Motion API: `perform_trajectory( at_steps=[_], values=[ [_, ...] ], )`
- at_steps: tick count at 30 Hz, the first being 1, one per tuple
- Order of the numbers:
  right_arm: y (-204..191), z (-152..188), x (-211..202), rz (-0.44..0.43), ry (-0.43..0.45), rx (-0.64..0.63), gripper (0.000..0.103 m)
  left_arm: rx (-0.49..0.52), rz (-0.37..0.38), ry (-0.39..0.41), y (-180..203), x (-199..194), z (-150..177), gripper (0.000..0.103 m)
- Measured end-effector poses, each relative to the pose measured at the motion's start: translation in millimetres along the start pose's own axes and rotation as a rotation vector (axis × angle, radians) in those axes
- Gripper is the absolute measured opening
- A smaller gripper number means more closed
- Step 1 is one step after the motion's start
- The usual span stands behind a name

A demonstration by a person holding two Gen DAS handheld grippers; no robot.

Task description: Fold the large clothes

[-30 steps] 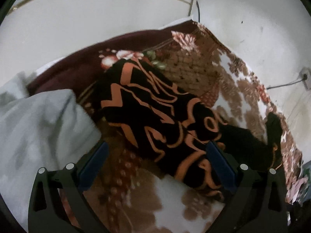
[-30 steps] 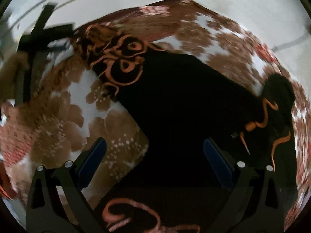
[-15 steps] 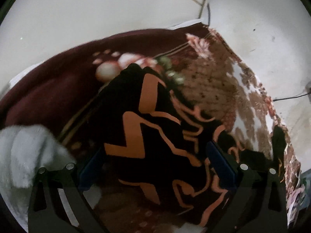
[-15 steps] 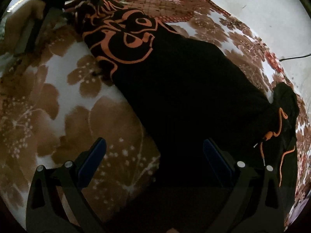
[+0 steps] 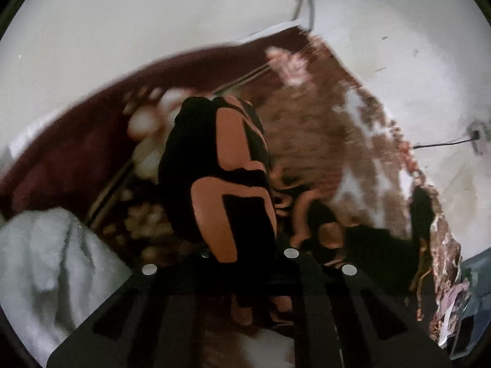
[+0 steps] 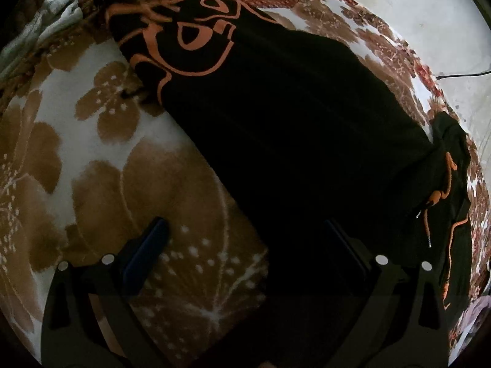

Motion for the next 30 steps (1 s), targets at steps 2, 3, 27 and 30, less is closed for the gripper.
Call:
perform_trajectory(
  at_steps=[2,3,27,30],
  values=[
    [1.8,-1.3,-0.2,-0.009,-0.004,0.001,0.099,0.020,0.030,0.024,27.5,-17.4,-5.0,0.009],
    [4.1,-1.1,-3.1,-0.028,0.000,0.007,0.099,0.037,0.045,0.033,43.4,-24.6,-7.4,0.009],
    [7.7,27.3,-12.8,-0.159,0.098,-0.069,0.099,0.432,0.386,-0.055,536.4,34.1,191.6,0.009],
    [14.7,31.4,-10.0,-0.193,0.114,-0.064,0.099,0.498,0.301,-0.144,565.3,87.1,236.8,0.009]
  ],
)
Point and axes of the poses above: each gripper's, at about its wrist camera, not at the fingertips, and x roughly the way its jaws point, y to its right, z to its underside, the point moved 2 cm from there along x, roughly the way its jaws point, and after that the axes turned 11 degrees about -y, right-handed, at the moved point
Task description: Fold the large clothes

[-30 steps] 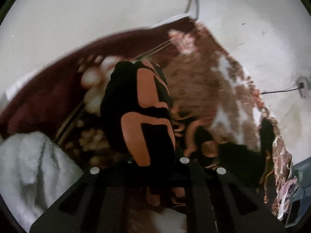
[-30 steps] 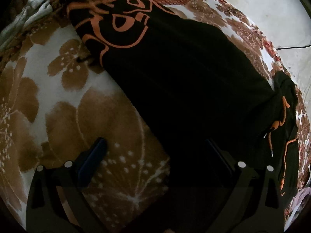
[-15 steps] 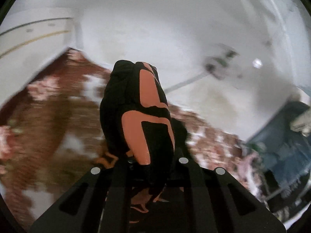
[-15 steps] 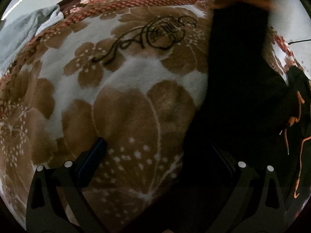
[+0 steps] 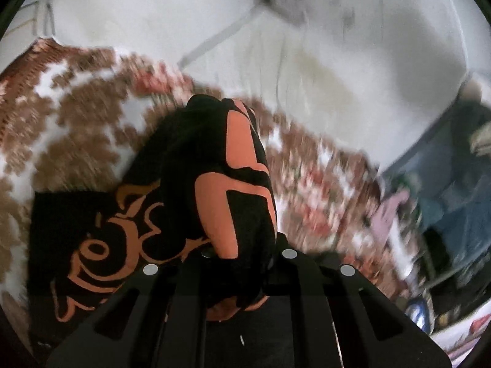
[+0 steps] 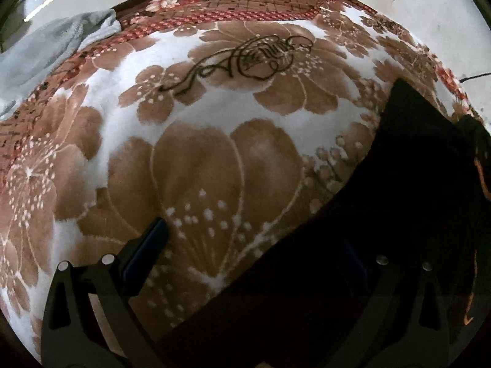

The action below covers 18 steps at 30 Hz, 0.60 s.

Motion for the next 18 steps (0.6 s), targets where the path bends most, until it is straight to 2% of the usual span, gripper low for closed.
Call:
perform_trajectory(
  at_steps=[2,7,9,11,13,14,15,16,18],
  values=[
    [1.2,1.3,-0.7,-0.018,0.014,0.001,0.099,0.039,-0.052,-0.064,9.1,32.3,15.1,0.009],
    [3.6,7.8,1.0,-0.055,0.058,-0.010,0.099,0.213,-0.240,-0.263,21.0,119.8,64.4,0.009],
    [2.5,9.0,0.8,-0.055,0.066,-0.011,0.099,0.247,-0.300,-0.280,19.3,136.9,79.0,0.009],
    [1.9,10.1,0.4,-0.053,0.074,-0.013,0.099,0.293,-0.352,-0.343,20.9,154.9,92.6,0.010],
    [2.8,12.1,0.4,-0.060,0.086,-0.012,0.099,0.330,-0.403,-0.399,22.3,168.7,106.4,0.014],
    [2.8,12.9,0.5,-0.061,0.089,-0.012,0.099,0.350,-0.429,-0.426,23.0,175.7,113.5,0.021],
    [2.6,13.2,0.4,-0.060,0.091,-0.011,0.099,0.363,-0.432,-0.446,24.6,179.3,118.4,0.050],
    [2.2,13.6,0.5,-0.057,0.092,-0.012,0.099,0.381,-0.431,-0.467,27.8,182.0,123.8,0.074],
    [1.2,13.7,1.9,-0.052,0.087,-0.018,0.099,0.417,-0.442,-0.471,36.8,185.9,133.0,0.084]
  ],
)
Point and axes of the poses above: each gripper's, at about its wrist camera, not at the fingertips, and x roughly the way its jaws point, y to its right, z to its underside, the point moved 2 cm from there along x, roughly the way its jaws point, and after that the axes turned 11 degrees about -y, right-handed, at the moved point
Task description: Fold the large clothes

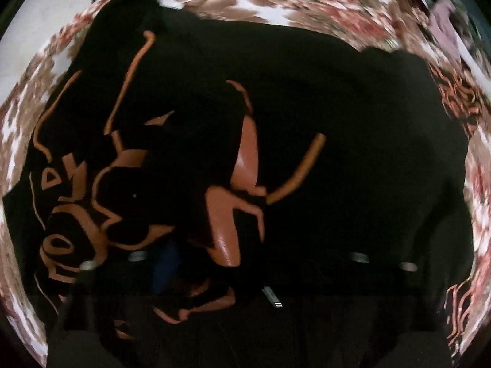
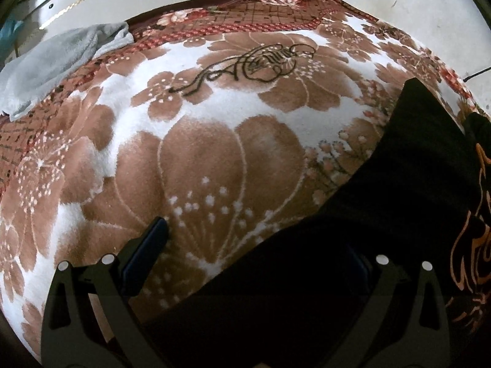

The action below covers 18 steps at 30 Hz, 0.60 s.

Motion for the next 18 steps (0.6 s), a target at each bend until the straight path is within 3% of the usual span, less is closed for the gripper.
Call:
perform_trajectory(
  at_steps=[8,12,18],
  values=[
    [2.8,10.4,-15.1,-0.024,-0.005,-0.032,0.098,0.013,0.209,-0.030,34.9,-39.7,8.3,0.094],
    [-5.9,19.3,-27.6,-0.049,-0.035,-0.076,0.098,0.040,0.178,-0.008,52.1,-63.3,19.7,0.094],
    [-11.8,37.2,-84.6,-0.071,0.000,-0.100,0.098,-0.028,0.191,0.077,28.6,-133.6,22.3,0.094]
  ],
)
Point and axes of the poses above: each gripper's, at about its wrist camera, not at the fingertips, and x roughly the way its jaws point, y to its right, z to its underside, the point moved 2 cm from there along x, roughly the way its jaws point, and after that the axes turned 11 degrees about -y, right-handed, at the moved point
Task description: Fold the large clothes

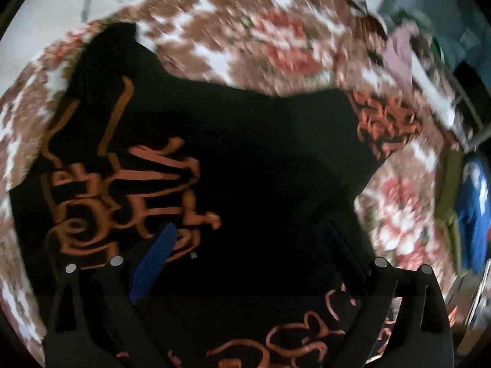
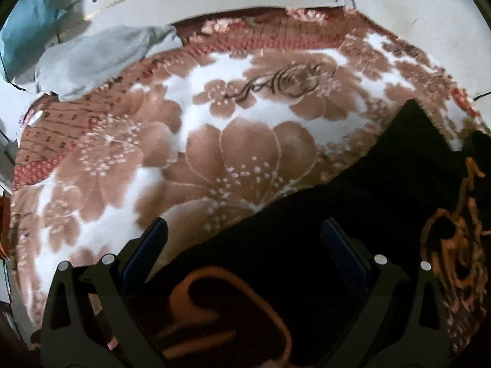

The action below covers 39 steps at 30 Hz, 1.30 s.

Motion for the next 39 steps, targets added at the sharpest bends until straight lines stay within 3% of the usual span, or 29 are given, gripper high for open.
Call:
perform_trajectory(
  at_steps=[5,9,13,16,18,20,25,33,39],
  values=[
    [33.7,48.4,-23.0,0.105,-0.076,0.079,0.098,-0.068,-0.058,0.123,-55.1,-97.4,3.1,0.098],
    [112.6,116.8,-28.7,0.244,-0.176,0.242,0.098,-0.137,-0.190,0.235,-129.2,-148.1,7.6,0.098],
    [192.8,162.0,-52.0,0.337,-0.208,0.437,0.098,-0.166,-0.248,0.194,-205.5,-113.6,21.3,0.098],
    [260.4,174.1,-84.9,0.298,-0.141,0.675,0.098,-0.163,-0.283,0.171,-240.9,-71.0,39.3,0.098],
    [292.2,177.0,-95.2,0.311,-0.113,0.764,0.098,-0.145,-0.312,0.152,-253.5,-45.9,51.3,0.098],
    [322.7,178.2,-92.0,0.403,-0.111,0.788,0.098,-0.136,-0.319,0.107,-268.4,-16.3,66.5,0.098],
    [372.6,213.5,-65.4,0.612,-0.237,0.837,0.098,-0.128,-0.309,0.002,-294.5,46.6,87.8,0.098],
    [384.0,244.5,-45.5,0.551,-0.245,0.835,0.098,-0.121,-0.274,-0.020,-309.7,84.2,96.9,0.099],
    [379.4,244.9,-70.7,0.412,-0.146,0.925,0.098,-0.086,-0.385,-0.016,-286.0,61.6,91.3,0.098]
  ],
)
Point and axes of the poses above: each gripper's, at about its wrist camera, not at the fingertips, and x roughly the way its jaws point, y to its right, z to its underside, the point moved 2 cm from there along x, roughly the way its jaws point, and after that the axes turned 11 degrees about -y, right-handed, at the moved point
